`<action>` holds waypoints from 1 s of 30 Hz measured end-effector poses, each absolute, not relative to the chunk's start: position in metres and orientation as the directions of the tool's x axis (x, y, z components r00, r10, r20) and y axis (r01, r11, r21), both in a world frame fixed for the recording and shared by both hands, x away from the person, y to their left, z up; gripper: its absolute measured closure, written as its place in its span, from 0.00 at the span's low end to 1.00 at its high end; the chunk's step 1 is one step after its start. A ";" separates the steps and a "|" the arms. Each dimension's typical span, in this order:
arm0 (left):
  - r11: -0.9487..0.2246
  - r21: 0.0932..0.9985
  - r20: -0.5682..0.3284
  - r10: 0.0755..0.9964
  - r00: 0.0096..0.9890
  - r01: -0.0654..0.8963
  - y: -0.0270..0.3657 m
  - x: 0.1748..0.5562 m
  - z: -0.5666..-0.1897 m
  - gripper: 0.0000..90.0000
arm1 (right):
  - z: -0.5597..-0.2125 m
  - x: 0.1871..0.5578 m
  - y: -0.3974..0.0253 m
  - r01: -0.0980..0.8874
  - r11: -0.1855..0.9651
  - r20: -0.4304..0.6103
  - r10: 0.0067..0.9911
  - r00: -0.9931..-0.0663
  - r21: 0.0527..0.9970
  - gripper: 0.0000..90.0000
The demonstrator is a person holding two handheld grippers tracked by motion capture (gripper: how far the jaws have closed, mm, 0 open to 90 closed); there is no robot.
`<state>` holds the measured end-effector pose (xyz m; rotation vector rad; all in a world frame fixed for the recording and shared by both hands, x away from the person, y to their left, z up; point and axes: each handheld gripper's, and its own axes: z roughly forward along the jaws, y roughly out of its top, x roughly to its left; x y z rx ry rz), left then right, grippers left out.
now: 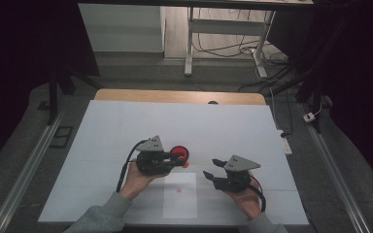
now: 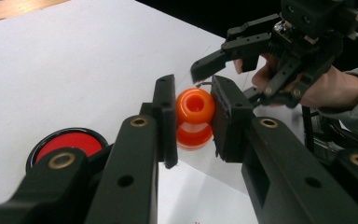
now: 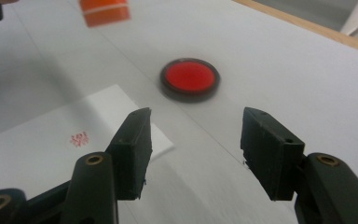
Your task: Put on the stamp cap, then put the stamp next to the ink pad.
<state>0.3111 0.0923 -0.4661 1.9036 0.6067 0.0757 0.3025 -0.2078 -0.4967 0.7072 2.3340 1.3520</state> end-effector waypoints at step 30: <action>-0.279 0.877 -0.200 0.527 0.826 0.391 0.131 0.321 -0.451 0.80 | -0.504 0.293 -0.282 0.317 0.423 -0.065 0.679 -0.731 0.849 0.43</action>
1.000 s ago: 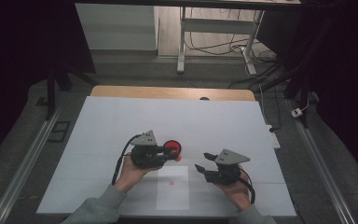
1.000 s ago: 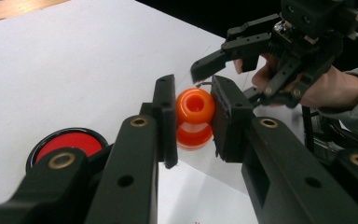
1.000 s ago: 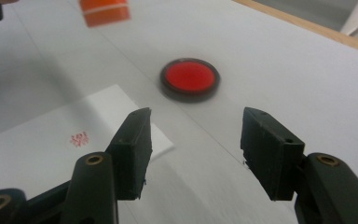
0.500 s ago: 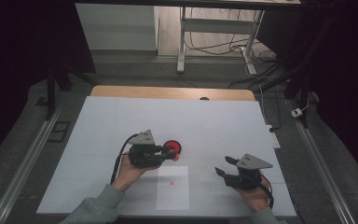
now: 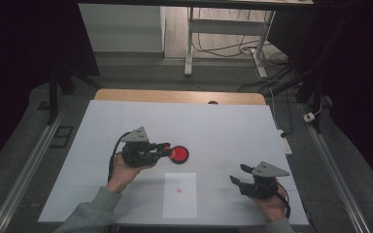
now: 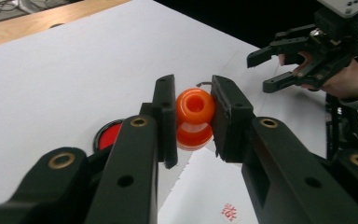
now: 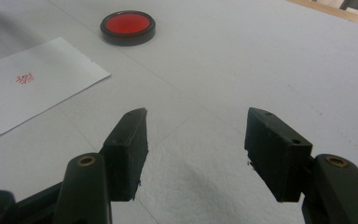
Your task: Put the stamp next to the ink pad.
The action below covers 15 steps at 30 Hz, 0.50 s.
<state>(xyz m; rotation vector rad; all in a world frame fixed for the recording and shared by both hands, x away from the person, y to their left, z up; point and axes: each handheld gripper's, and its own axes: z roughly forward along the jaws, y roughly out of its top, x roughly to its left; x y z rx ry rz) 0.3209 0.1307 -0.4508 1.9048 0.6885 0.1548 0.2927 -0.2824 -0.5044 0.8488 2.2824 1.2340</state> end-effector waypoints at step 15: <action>-0.276 0.865 -0.201 0.575 0.793 0.420 0.145 0.333 -0.454 0.80 | -0.507 0.295 -0.284 0.327 0.423 -0.061 0.684 -0.727 0.845 0.43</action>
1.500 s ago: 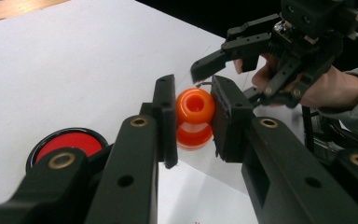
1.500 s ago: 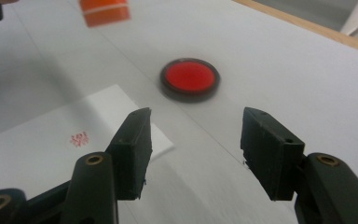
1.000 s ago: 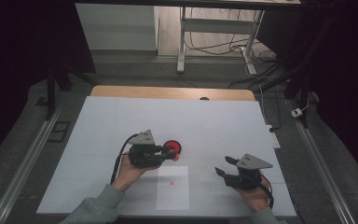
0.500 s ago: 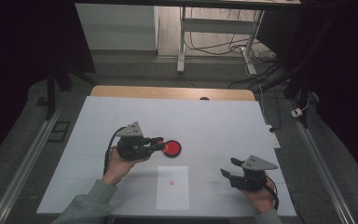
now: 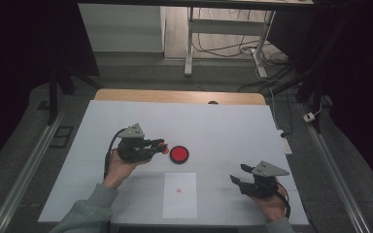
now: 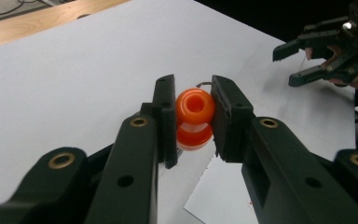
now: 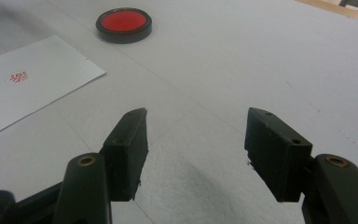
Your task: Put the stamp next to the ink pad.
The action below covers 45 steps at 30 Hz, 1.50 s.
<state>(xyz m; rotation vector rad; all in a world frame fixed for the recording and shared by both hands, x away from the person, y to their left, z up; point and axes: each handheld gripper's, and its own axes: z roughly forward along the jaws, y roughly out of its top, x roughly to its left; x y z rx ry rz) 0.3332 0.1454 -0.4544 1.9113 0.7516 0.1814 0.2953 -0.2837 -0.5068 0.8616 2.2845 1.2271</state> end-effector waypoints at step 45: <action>-0.402 0.745 -0.112 0.712 0.694 0.533 0.131 0.393 -0.518 0.80 | -0.514 0.294 -0.288 0.340 0.416 -0.056 0.697 -0.715 0.843 0.42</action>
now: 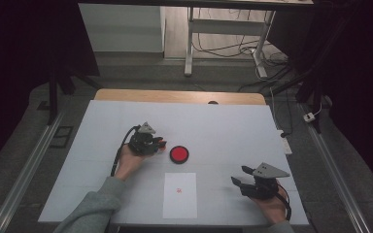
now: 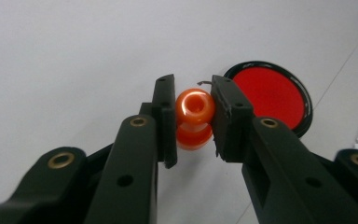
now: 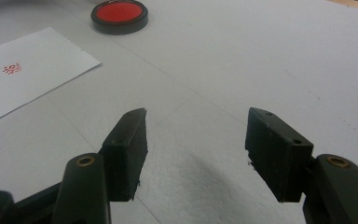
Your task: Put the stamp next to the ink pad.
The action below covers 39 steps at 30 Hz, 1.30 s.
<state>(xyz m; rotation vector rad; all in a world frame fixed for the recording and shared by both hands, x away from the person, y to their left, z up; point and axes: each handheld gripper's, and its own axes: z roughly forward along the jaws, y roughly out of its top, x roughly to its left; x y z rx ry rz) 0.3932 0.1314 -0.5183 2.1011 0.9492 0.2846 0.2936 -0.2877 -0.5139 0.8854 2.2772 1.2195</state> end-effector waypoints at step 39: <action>-0.316 0.793 -0.164 0.713 0.682 0.521 0.146 0.374 -0.499 0.39 | -0.513 0.294 -0.291 0.348 0.423 -0.058 0.700 -0.712 0.837 0.42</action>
